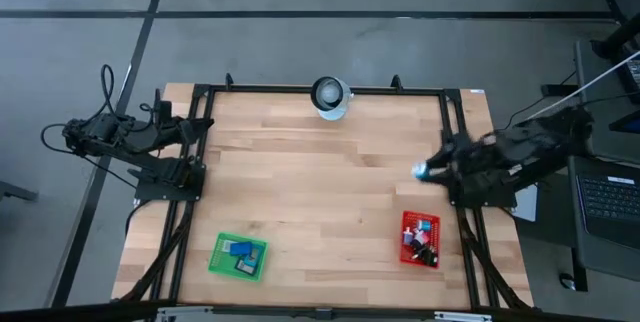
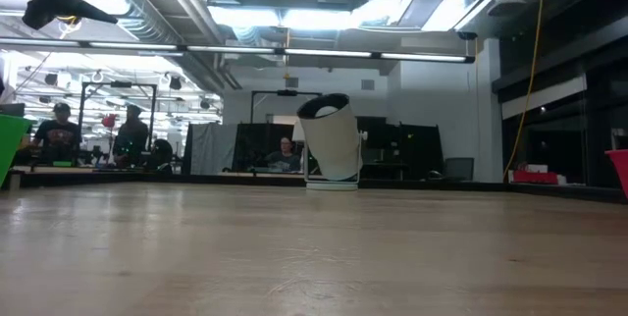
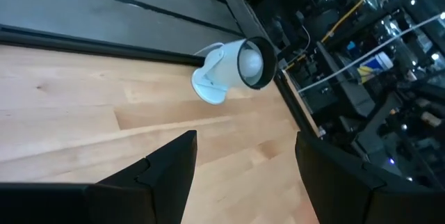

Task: Pick & Place Office items
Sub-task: Put the light blue charger adapter into the red bin, then return to Home Position

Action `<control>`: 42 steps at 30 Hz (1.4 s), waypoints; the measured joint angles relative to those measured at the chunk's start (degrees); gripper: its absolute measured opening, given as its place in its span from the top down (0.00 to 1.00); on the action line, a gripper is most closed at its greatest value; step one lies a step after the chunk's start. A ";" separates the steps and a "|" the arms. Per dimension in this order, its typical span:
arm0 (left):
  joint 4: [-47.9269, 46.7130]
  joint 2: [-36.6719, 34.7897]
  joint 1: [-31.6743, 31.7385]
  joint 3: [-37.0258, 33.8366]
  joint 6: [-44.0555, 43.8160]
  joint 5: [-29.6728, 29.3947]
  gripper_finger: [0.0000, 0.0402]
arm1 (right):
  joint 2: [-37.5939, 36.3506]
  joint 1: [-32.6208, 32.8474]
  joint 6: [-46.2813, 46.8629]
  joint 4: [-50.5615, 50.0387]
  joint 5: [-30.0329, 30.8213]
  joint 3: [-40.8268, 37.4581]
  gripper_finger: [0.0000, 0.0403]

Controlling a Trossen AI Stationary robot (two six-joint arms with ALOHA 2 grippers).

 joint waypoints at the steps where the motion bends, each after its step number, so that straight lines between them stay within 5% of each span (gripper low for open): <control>1: 0.01 0.00 -0.02 -0.01 -0.18 -0.28 0.40 | 1.13 -1.53 -0.16 -1.68 -3.75 -0.02 0.64; 9: 0.00 0.00 -0.01 -0.01 -2.09 -1.02 0.40 | 6.94 -7.83 -4.47 -17.21 -27.27 -1.72 0.64; 15: -0.01 0.00 -0.01 -0.01 -1.89 -1.25 0.40 | 6.93 -8.42 -3.16 -14.96 -39.38 -13.30 0.64; 24: -0.03 0.00 -0.02 0.01 -1.22 0.32 0.40 | 8.03 -8.22 0.67 -5.49 -40.44 -26.33 0.64; 32: -1.45 0.02 0.00 0.01 -0.55 0.92 0.40 | 10.25 -8.20 1.78 -3.65 -38.20 -27.12 0.62; 42: -2.68 0.01 -0.01 -0.01 -0.05 1.12 0.40 | 11.69 -8.22 7.40 -3.13 -39.18 -27.12 0.45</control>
